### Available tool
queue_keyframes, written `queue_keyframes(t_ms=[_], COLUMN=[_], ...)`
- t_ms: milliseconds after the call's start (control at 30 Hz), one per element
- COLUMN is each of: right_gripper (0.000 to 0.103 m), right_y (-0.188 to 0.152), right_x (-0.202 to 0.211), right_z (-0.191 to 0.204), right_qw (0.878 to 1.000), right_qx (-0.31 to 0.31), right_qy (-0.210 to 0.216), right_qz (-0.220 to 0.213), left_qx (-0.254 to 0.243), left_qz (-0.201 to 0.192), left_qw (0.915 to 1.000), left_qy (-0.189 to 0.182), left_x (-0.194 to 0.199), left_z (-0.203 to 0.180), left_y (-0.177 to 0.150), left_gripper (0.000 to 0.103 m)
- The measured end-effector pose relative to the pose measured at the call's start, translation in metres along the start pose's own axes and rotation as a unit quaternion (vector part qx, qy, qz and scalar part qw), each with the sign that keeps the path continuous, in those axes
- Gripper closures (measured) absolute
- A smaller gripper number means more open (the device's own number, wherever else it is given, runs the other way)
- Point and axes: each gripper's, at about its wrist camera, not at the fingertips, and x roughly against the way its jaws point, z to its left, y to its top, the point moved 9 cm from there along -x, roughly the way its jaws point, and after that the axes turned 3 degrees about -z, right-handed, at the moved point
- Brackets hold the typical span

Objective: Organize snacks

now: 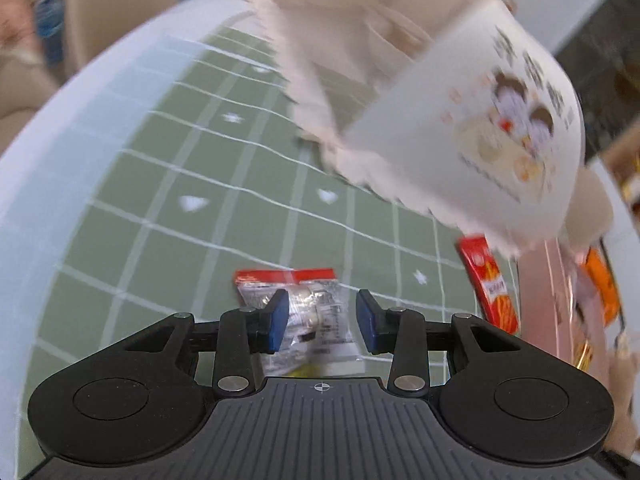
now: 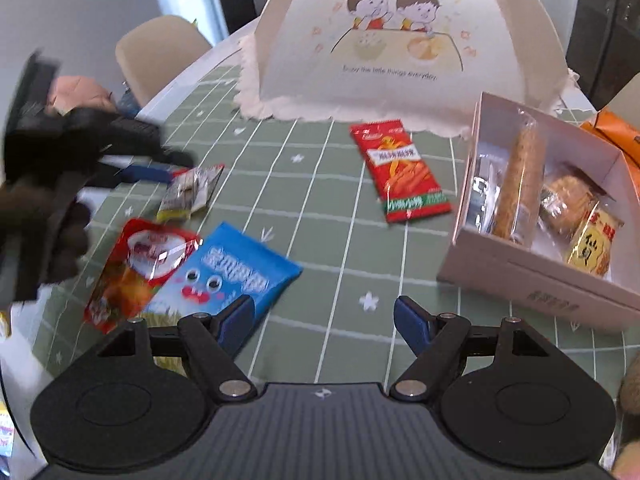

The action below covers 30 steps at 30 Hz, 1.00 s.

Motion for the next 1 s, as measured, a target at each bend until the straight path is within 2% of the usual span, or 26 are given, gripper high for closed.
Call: queue_keyframes(t_ms=[67, 167, 233, 333, 467, 567, 633, 700, 767, 900, 933, 1000], right_gripper=[0.026, 0.026, 0.026, 0.026, 0.026, 0.028, 0.029, 0.029, 0.029, 0.033, 0.039, 0.043], right_y=[0.002, 0.019, 0.038, 0.07, 0.111, 0.133, 0.143, 0.149, 0.15, 0.145, 0.141, 0.125], right_x=[0.004, 0.01, 0.008, -0.008, -0.061, -0.106, -0.131, -0.152, -0.167, -0.167, -0.163, -0.149], right_z=[-0.002, -0.008, -0.009, -0.013, -0.029, -0.047, -0.051, -0.052, -0.055, -0.061, -0.057, -0.038], right_qw=[1.0, 0.998, 0.997, 0.997, 1.0, 0.997, 0.997, 0.996, 0.995, 0.994, 0.995, 0.997], right_qx=[0.016, 0.037, 0.053, 0.053, -0.014, -0.063, -0.048, -0.007, 0.001, -0.054, -0.049, -0.024], right_qy=[-0.012, -0.032, -0.038, -0.028, -0.001, -0.014, -0.04, -0.073, -0.091, -0.075, -0.069, -0.033], right_qz=[-0.006, -0.031, -0.047, -0.05, -0.006, 0.028, 0.038, 0.044, 0.052, 0.052, 0.056, 0.07], left_qx=[-0.045, -0.081, -0.102, -0.092, -0.07, -0.059, -0.054, -0.052, -0.046, -0.02, -0.018, -0.02], left_qz=[0.011, 0.04, 0.048, 0.041, 0.018, 0.001, -0.006, -0.012, -0.015, -0.022, -0.023, -0.024], left_qw=[0.9988, 0.994, 0.9911, 0.9919, 0.993, 0.9942, 0.995, 0.9961, 0.9976, 0.9991, 0.9991, 0.9991], left_qy=[-0.015, -0.061, -0.071, -0.077, -0.094, -0.091, -0.084, -0.07, -0.049, -0.03, -0.03, -0.027], left_x=[-0.006, -0.005, 0.002, 0.023, 0.068, 0.099, 0.114, 0.126, 0.136, 0.147, 0.148, 0.147], left_z=[-0.022, -0.046, -0.052, -0.048, -0.037, -0.024, -0.013, 0.001, 0.018, 0.047, 0.051, 0.054], left_y=[-0.008, -0.03, -0.045, -0.064, -0.091, -0.102, -0.108, -0.113, -0.116, -0.117, -0.117, -0.115], left_gripper=[0.061, 0.061, 0.061, 0.061, 0.061, 0.061, 0.061, 0.061, 0.061, 0.061, 0.061, 0.061])
